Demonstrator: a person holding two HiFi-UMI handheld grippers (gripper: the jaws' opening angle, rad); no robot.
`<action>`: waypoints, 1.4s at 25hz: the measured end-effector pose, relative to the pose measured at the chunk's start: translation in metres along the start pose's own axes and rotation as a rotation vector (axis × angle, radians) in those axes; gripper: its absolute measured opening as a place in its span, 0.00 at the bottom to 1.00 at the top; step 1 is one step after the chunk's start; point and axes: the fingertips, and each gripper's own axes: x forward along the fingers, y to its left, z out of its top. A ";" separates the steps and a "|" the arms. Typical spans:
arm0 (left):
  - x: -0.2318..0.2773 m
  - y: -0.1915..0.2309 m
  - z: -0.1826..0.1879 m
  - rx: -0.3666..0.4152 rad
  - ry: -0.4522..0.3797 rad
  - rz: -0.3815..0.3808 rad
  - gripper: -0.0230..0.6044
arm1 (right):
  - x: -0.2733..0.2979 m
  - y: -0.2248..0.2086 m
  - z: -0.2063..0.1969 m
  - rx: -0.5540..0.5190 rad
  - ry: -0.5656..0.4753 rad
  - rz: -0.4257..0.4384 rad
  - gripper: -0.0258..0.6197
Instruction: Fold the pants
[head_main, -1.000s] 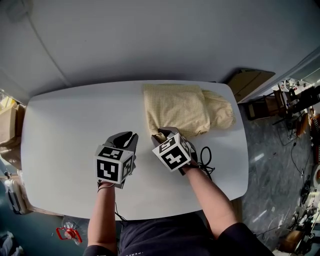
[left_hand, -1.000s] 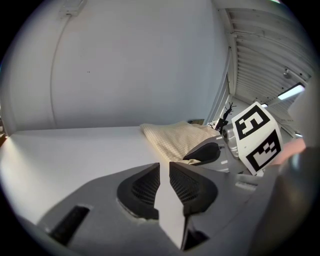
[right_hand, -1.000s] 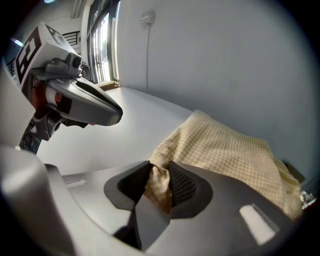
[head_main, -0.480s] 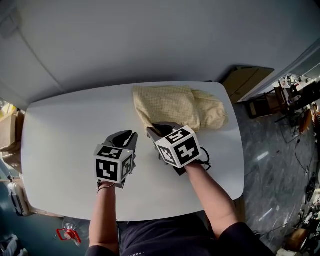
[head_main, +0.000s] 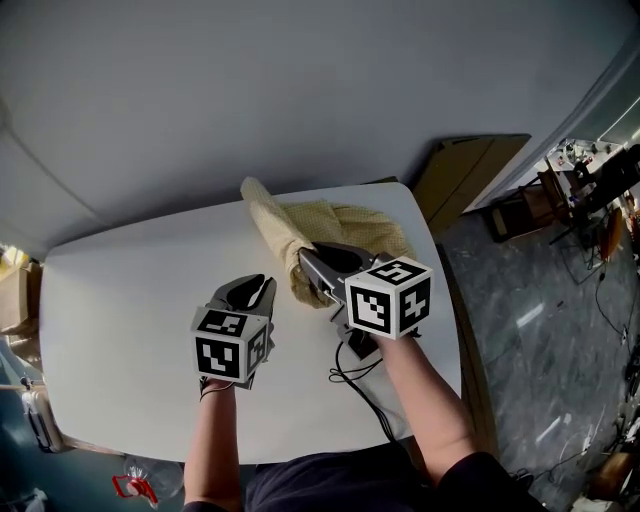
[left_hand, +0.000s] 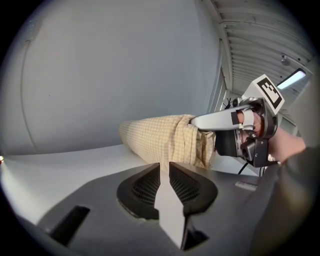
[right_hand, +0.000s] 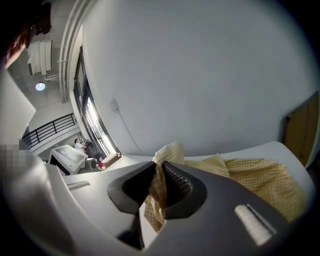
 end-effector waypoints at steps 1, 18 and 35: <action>0.007 -0.009 0.005 0.008 -0.003 0.000 0.13 | -0.010 -0.010 0.005 -0.002 -0.018 -0.007 0.11; 0.095 -0.121 0.061 0.152 -0.007 -0.036 0.13 | -0.156 -0.137 0.062 0.033 -0.515 -0.084 0.11; 0.170 -0.187 0.033 0.254 0.142 -0.129 0.12 | -0.189 -0.254 -0.069 0.202 -0.088 -0.469 0.13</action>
